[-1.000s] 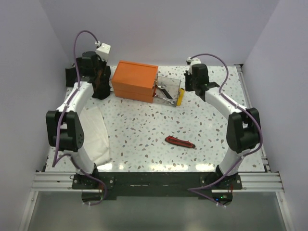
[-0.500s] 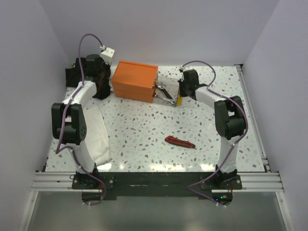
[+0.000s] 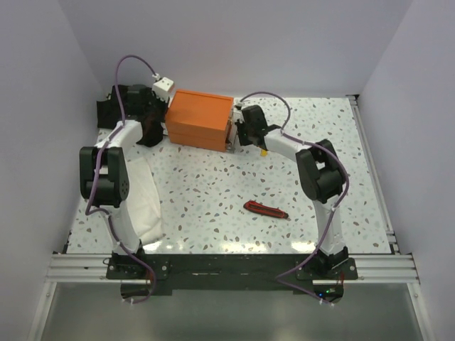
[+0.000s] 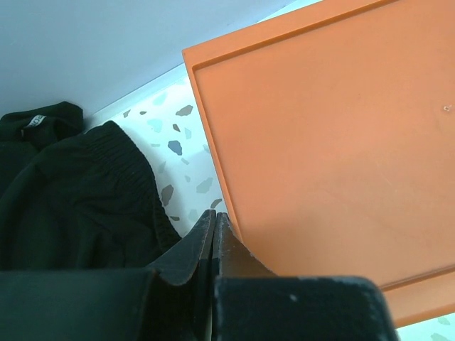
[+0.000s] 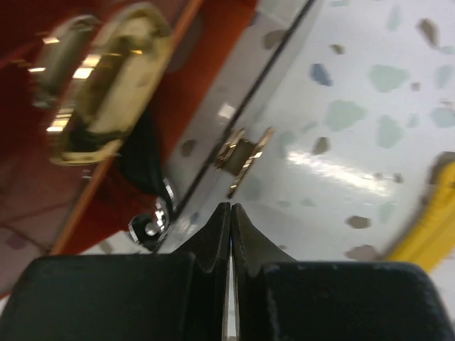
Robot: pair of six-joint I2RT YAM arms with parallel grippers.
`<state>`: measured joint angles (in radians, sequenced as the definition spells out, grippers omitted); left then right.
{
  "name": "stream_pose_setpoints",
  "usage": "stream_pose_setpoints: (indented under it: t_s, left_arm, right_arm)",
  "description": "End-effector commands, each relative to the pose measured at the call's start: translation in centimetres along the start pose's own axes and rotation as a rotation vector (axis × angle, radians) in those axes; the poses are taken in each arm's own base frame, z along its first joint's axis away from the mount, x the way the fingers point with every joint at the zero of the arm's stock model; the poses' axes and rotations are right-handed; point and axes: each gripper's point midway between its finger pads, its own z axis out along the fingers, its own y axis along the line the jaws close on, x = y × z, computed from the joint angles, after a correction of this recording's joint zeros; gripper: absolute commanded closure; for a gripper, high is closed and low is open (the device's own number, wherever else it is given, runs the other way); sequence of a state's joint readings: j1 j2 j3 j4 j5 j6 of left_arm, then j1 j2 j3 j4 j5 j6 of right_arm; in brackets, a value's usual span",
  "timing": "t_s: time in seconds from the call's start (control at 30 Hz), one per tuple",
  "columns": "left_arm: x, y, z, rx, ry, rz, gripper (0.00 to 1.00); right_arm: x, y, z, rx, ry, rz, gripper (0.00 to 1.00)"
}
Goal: Sort the tools into containers
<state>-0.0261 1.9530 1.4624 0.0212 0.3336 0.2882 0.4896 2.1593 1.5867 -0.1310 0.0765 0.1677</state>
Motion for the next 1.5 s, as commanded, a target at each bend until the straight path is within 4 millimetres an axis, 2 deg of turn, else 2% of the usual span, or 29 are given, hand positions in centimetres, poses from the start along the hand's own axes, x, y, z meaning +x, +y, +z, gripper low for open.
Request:
stream_pose_setpoints:
  t_s: [0.0,0.13,0.2,0.23,0.27,0.3,0.33,0.37,0.4,0.43,0.47,0.5,0.53,0.63,0.67,0.7,0.73,0.77,0.8,0.87,0.9,0.97,1.03,1.13,1.23,1.27,1.37,1.4,1.47]
  left_arm:
    - [0.2,-5.0,0.7,0.207,-0.019,-0.049,0.99]
    - [0.2,-5.9,0.5,0.232,-0.018,-0.066,0.98]
    - [-0.5,-4.8,0.1,0.162,-0.015,-0.091,0.98]
    - [-1.0,-4.4,-0.3,0.14,-0.021,-0.094,0.98]
    - [-1.3,-3.8,-0.7,0.104,-0.013,-0.1,0.96]
    - [-1.8,-1.5,-1.6,-0.035,0.006,-0.109,0.94]
    - [-2.4,-0.3,-2.2,-0.096,0.006,-0.121,0.94]
    - [-3.0,0.9,-2.8,-0.163,0.008,-0.132,0.94]
    - [-4.2,2.9,-4.0,-0.266,0.012,-0.13,0.94]
    - [-4.9,3.3,-4.5,-0.288,0.004,-0.13,0.94]
    - [-5.6,3.7,-4.8,-0.298,-0.003,-0.117,0.95]
    - [-7.1,4.1,-5.6,-0.312,-0.034,-0.113,0.95]
    - [-7.9,4.0,-5.9,-0.307,-0.052,-0.119,0.95]
    - [-10.5,1.6,-5.4,-0.158,-0.137,-0.135,0.96]
    - [-11.5,-0.3,-5.1,-0.046,-0.171,-0.147,0.97]
    - [-11.1,-1.4,-4.2,0.013,-0.165,-0.159,0.98]
    - [-12.0,-2.5,-3.9,0.066,-0.179,-0.173,0.98]
    - [-11.0,-3.8,-3.0,0.122,-0.151,-0.191,1.0]
    - [-10.9,-4.1,-2.7,0.124,-0.143,-0.202,1.0]
    - [-10.9,-5.4,-1.9,0.15,-0.152,-0.195,1.0]
    - [-10.9,-5.9,-1.7,0.175,-0.158,-0.191,1.0]
    - [-11.0,-7.8,-1.3,0.276,-0.171,-0.177,1.0]
    - [-10.7,-8.6,-1.0,0.322,-0.168,-0.183,1.0]
    - [-9.0,-9.8,-0.7,0.368,-0.131,-0.196,1.0]
    - [-7.2,-10.1,-0.4,0.363,-0.087,-0.194,1.0]
    - [-6.6,-10.2,-0.2,0.356,-0.073,-0.195,1.0]
    - [-4.9,-10.2,0.1,0.339,-0.037,-0.199,1.0]
    - [-4.6,-10.3,0.1,0.341,-0.031,-0.197,1.0]
    - [-3.6,-10.8,0.3,0.347,-0.009,-0.186,1.0]
  right_arm:
    - [-3.7,3.4,-0.6,-0.098,-0.097,0.083,0.98]
    - [-4.1,3.4,-1.4,-0.114,-0.104,0.145,0.93]
    - [-4.1,2.8,-2.1,-0.107,-0.106,0.188,0.86]
    - [-4.8,2.0,-2.6,-0.13,-0.121,0.219,0.81]
    - [-5.4,2.0,-3.5,-0.163,-0.121,0.243,0.79]
    - [-5.6,1.3,-4.1,-0.151,-0.12,0.25,0.77]
    - [-5.2,-0.4,-4.4,-0.114,-0.092,0.26,0.73]
    - [-5.9,-1.4,-5.2,-0.095,-0.099,0.256,0.7]
    - [-5.7,-2.1,-5.6,-0.093,-0.084,0.263,0.67]
    - [-5.7,-4.1,-5.9,-0.082,-0.083,0.292,0.62]
    - [-5.3,-4.6,-6.1,-0.105,-0.074,0.322,0.6]
    - [-5.5,-4.4,-6.5,-0.163,-0.071,0.344,0.55]
    - [-6.1,-5.8,-6.7,-0.183,-0.099,0.378,0.53]
    - [-6.9,-5.4,-6.9,-0.306,-0.12,0.437,0.46]
    - [-7.4,-5.0,-7.0,-0.328,-0.13,0.451,0.45]
    - [-7.5,-4.6,-6.8,-0.359,-0.127,0.456,0.44]
    - [-8.7,-3.6,-7.1,-0.421,-0.151,0.479,0.44]
    - [-8.8,-3.3,-6.9,-0.441,-0.151,0.492,0.44]
    - [-8.9,-3.2,-6.6,-0.435,-0.152,0.492,0.44]
    - [-9.1,-4.2,-5.6,-0.324,-0.16,0.477,0.51]
    - [-7.5,-4.8,-4.4,-0.28,-0.114,0.496,0.65]
    - [-7.3,-5.2,-3.2,-0.251,-0.108,0.536,0.74]
    - [-6.5,-5.2,-1.2,-0.248,-0.09,0.547,0.78]
    - [-6.3,-4.5,1.0,-0.264,-0.083,0.535,0.8]
    - [-6.2,-3.3,2.3,-0.285,-0.075,0.522,0.8]
    - [-5.6,-2.9,3.1,-0.289,-0.062,0.52,0.8]
    - [-5.2,-0.8,4.1,-0.318,-0.044,0.519,0.79]
    - [-5.8,0.5,4.0,-0.348,-0.061,0.503,0.78]
    - [-6.1,1.5,3.9,-0.368,-0.066,0.501,0.78]
